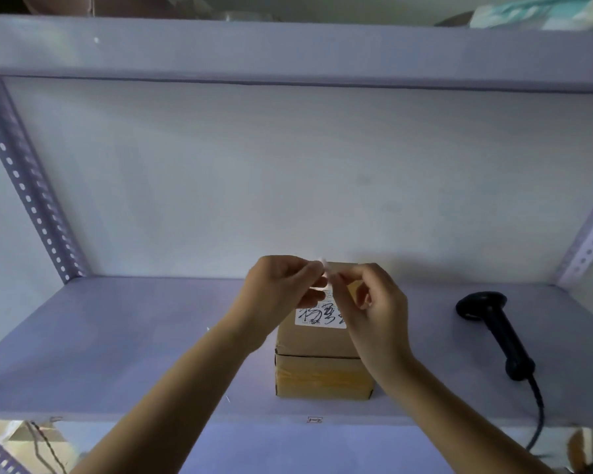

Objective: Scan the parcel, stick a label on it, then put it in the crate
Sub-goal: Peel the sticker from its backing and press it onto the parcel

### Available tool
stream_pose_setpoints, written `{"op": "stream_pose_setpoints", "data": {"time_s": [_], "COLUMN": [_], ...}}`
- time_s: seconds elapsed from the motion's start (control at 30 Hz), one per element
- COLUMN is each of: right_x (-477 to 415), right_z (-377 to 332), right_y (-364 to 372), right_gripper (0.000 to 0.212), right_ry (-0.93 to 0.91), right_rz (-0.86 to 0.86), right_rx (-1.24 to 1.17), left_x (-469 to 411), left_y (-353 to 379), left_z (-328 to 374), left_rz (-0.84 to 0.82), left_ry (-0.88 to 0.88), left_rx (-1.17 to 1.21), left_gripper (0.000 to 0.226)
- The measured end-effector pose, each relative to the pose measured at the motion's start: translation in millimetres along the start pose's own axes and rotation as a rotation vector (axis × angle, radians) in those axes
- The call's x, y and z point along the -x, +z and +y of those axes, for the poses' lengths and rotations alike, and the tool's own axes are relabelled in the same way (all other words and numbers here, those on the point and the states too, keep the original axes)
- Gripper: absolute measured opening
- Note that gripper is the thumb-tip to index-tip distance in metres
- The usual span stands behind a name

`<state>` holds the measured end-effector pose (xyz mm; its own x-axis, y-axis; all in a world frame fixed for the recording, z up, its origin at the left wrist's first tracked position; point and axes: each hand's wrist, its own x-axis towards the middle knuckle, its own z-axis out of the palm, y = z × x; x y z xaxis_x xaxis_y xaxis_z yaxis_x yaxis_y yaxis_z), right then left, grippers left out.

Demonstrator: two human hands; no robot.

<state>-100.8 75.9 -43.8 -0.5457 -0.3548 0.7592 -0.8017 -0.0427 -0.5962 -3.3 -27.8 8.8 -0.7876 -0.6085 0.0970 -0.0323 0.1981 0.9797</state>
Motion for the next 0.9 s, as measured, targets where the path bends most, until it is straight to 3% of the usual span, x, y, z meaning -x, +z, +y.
{"op": "stream_pose_setpoints", "data": {"time_s": [0.17,0.3,0.37,0.43,0.53,0.9], "right_x": [6.0,7.9,5.9,-1.1,-12.4,-55.7], "right_z": [5.5,8.9,13.7,20.6,30.5,52.9], "right_y": [4.0,-1.3,-6.7,-10.7,-11.4,4.1], "right_gripper": [0.015,0.030,0.026,0.024,0.010,0.014], "right_ry": [-0.068,-0.049,0.043,0.259,0.572,0.704], "right_rz": [-0.065,-0.193,-0.077,0.000,-0.103,-0.174], "right_rx": [0.106,0.048,-0.015,-0.065,-0.239,-0.229], "left_x": [-0.7,-7.7,-12.5,-16.2,-20.4,-77.8], "left_y": [10.9,3.9,-1.9,-6.0,-6.9,-2.9], "left_z": [-14.2,-20.8,-22.5,-23.6,-24.2,-34.5], "left_rz": [0.041,0.096,0.099,0.090,0.071,0.103], "left_ry": [0.025,-0.029,-0.061,-0.083,-0.094,-0.130], "left_rx": [0.091,0.160,0.167,0.176,0.180,0.066], "left_gripper": [0.017,0.006,0.009,0.005,0.006,0.007]}}
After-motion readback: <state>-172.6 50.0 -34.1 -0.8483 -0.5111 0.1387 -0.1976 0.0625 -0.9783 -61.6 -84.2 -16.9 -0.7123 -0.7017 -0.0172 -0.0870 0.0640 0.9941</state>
